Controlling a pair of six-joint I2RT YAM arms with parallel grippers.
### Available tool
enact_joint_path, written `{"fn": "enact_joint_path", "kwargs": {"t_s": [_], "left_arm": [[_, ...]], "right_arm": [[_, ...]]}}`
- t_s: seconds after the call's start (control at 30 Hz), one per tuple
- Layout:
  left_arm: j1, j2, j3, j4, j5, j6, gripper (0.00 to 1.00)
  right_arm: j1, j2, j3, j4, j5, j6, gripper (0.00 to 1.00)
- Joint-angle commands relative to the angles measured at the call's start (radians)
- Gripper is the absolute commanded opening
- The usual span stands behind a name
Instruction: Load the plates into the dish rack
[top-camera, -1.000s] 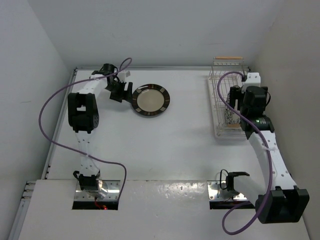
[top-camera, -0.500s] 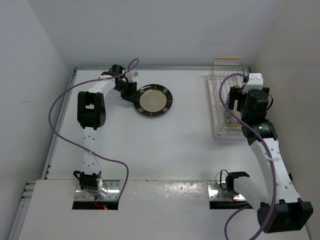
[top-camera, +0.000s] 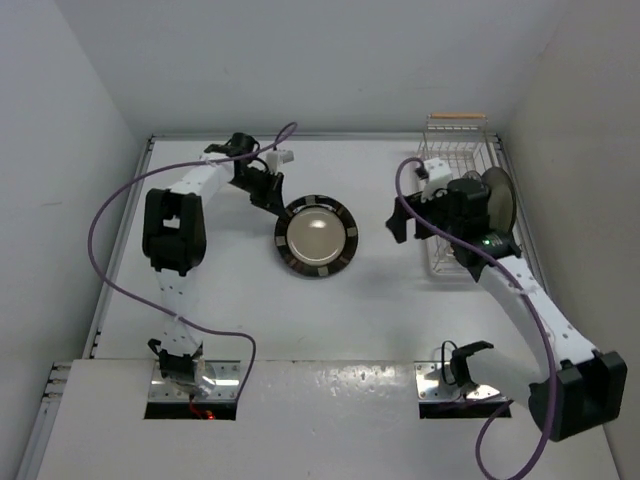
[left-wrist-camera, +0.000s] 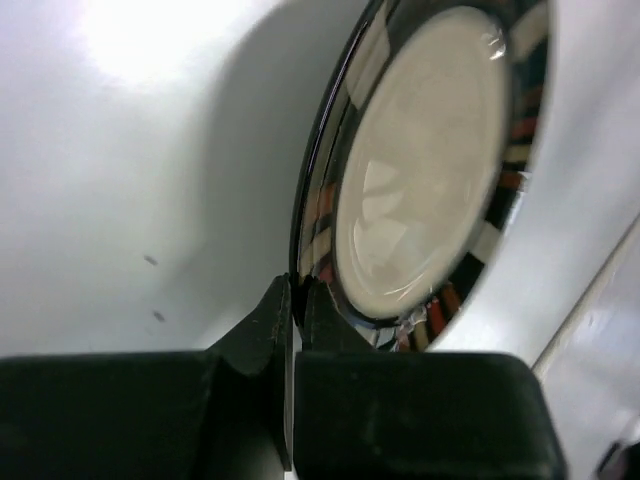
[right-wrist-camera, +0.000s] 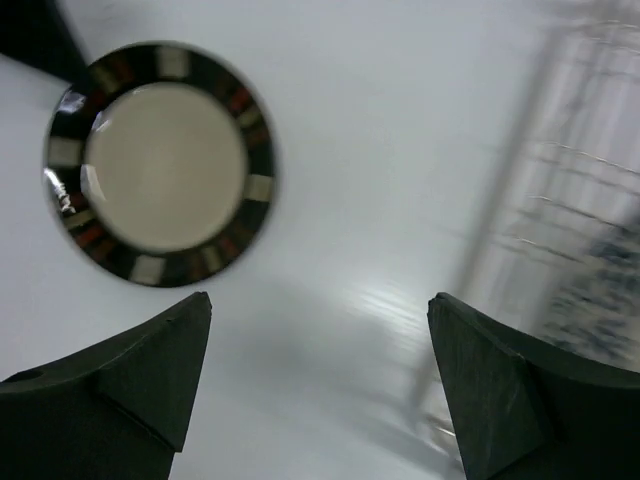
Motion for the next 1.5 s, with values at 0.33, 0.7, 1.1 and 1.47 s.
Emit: {"fn": "enact_joint_path", "kwargs": {"t_s": [0.33,0.7,1.1,1.47], "left_arm": [[-0.219,-0.555,-0.250,-0.111,0.047,0.412,0.00],[-0.283,-0.585,-0.271,-0.111,0.038,0.421,0.00],[-0.251,-0.576,-0.219,-0.086,-0.095,0.340,0.09],[-0.006,-0.590,-0.041,-0.013,-0.287,0.113,0.96]], "right_arm": [[0.307,0.453,0.020,0.269,-0.221,0.107,0.86],[0.340,0.511,-0.167,0.697,-0.335,0.268,0.49],[0.380,0.470,-0.134,0.622,-0.341,0.335,0.00],[0.354,0.137,0.087,0.366,0.207,0.219,0.00]]}}
